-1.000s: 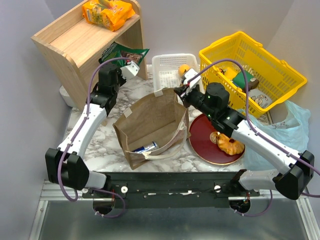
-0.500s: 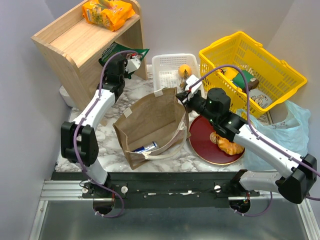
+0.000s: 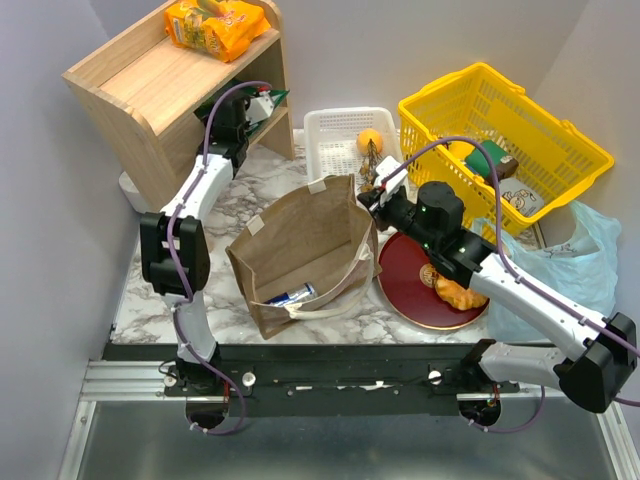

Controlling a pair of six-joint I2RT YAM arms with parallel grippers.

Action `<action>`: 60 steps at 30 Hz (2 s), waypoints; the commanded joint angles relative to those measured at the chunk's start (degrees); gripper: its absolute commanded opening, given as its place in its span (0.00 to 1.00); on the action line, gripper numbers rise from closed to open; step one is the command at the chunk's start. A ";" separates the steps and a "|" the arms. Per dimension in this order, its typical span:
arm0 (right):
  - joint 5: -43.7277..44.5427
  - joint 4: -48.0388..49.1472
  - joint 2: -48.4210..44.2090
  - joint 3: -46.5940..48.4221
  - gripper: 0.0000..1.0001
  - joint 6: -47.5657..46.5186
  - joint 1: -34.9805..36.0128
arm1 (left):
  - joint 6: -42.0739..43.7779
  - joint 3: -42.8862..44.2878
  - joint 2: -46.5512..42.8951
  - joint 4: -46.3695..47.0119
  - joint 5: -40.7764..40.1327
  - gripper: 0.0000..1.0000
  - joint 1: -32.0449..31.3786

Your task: Untie the knot of the grocery bags and take out the mixed food

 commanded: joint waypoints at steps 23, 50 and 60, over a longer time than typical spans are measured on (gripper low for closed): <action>-6.69 -0.89 -2.20 -1.51 0.69 -2.61 -1.05 | -42.07 -22.84 -47.10 -25.68 54.27 0.76 -5.91; -19.80 -13.64 -10.74 -8.30 0.99 -2.96 -1.05 | -44.27 -38.76 -40.61 -25.26 50.33 0.00 -16.63; -26.89 -12.41 0.08 20.19 0.99 -1.48 -1.05 | -39.72 -22.01 -36.91 -23.67 42.60 0.00 -16.72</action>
